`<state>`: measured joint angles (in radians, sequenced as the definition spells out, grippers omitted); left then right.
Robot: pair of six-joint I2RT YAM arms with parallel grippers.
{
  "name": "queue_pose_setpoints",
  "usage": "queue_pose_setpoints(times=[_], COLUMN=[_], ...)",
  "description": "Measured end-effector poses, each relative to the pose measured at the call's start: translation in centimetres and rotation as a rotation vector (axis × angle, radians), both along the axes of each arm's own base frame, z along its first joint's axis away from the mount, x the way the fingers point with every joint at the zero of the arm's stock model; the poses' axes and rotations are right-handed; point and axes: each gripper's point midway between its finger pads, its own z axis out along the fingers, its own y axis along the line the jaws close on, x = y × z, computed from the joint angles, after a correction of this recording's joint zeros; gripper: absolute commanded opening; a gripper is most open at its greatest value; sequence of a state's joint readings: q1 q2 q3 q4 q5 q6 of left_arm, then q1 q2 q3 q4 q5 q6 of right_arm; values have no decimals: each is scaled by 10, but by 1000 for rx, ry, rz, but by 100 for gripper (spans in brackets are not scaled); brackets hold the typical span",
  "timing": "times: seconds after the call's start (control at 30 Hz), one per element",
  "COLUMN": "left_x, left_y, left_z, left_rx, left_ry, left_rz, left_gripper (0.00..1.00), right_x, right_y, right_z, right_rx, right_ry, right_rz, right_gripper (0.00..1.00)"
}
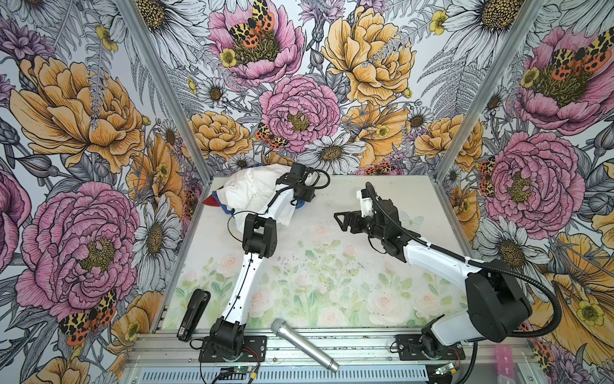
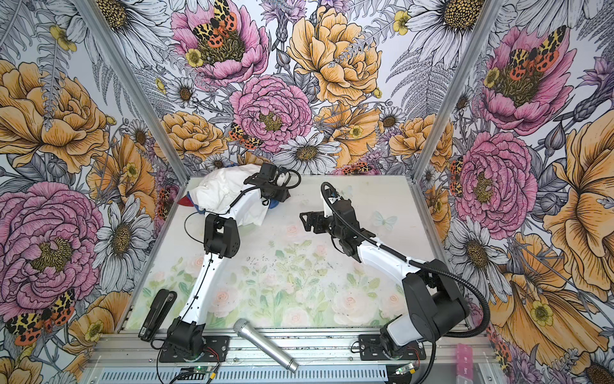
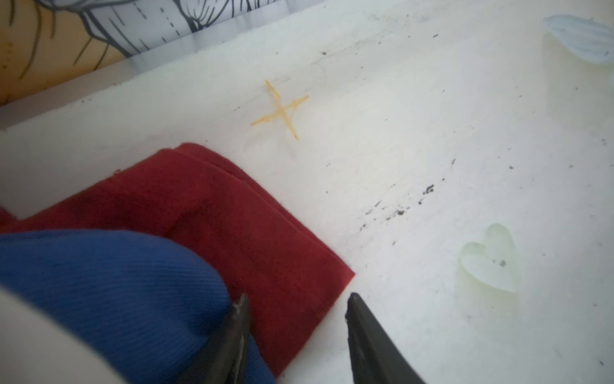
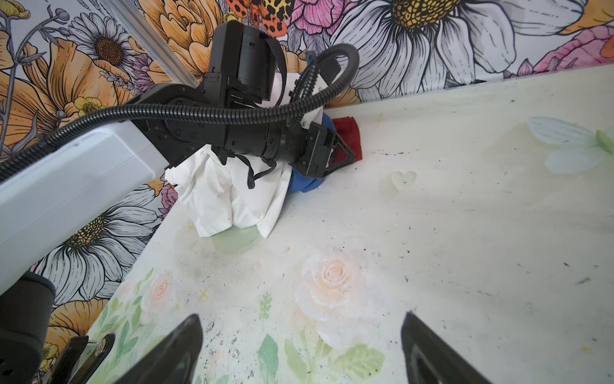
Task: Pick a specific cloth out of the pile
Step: 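Close the left gripper on the red cloth under the blue shirt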
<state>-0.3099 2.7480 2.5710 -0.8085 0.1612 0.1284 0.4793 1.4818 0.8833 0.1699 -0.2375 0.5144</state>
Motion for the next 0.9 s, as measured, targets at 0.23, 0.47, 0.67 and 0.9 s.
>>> queue_pose_setpoints(times=[0.23, 0.47, 0.67, 0.9], left_x=[-12, -16, -19, -19], left_y=[3, -1, 7, 9], left_z=[-3, -2, -6, -4], left_rx=[96, 223, 228, 254], left_ry=[9, -1, 26, 21], left_rz=[53, 99, 118, 107], left_gripper=[58, 33, 12, 6], right_x=[-1, -4, -6, -7], right_y=[0, -1, 0, 1], right_z=[-2, -8, -7, -7], right_rx=[1, -4, 0, 3], right_ry=[2, 14, 16, 19], right_rz=[4, 7, 16, 23], right_gripper=[94, 94, 94, 94])
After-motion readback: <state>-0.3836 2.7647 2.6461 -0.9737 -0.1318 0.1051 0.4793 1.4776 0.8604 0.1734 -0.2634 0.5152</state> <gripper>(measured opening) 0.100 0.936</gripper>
